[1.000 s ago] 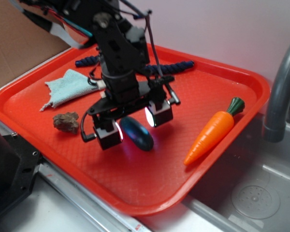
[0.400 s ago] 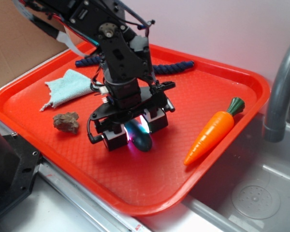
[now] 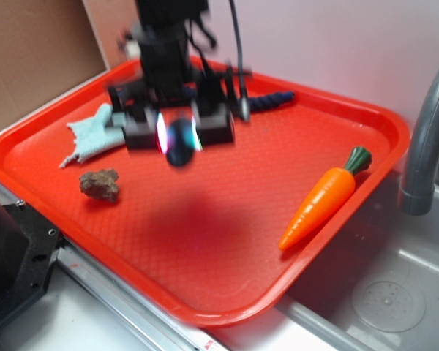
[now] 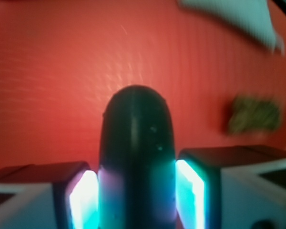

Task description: Grab the plastic pickle.

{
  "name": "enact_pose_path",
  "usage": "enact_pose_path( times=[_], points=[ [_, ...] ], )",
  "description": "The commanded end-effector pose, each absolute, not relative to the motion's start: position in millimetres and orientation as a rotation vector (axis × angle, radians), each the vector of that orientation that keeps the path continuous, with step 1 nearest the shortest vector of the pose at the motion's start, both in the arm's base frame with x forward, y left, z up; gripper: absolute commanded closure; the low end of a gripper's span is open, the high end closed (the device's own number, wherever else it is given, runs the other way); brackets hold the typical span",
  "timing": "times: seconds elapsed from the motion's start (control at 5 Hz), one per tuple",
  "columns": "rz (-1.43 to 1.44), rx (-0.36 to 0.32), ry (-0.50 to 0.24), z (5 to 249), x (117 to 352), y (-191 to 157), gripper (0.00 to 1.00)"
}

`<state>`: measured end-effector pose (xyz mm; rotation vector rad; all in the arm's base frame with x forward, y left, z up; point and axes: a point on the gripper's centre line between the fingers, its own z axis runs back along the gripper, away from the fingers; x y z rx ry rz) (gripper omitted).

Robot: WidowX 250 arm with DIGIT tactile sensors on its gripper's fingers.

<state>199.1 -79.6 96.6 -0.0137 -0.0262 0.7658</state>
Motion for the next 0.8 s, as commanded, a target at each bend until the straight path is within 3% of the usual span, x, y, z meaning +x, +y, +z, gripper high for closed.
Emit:
enact_pose_path(
  times=[0.0,0.4,0.6],
  points=[
    [0.388,-0.141,-0.057,183,210,-35,1.00],
    [0.154,-0.169,-0.058,210,204,-21,1.00],
    [0.146,-0.148,-0.055,207,203,-21,1.00]
  ],
)
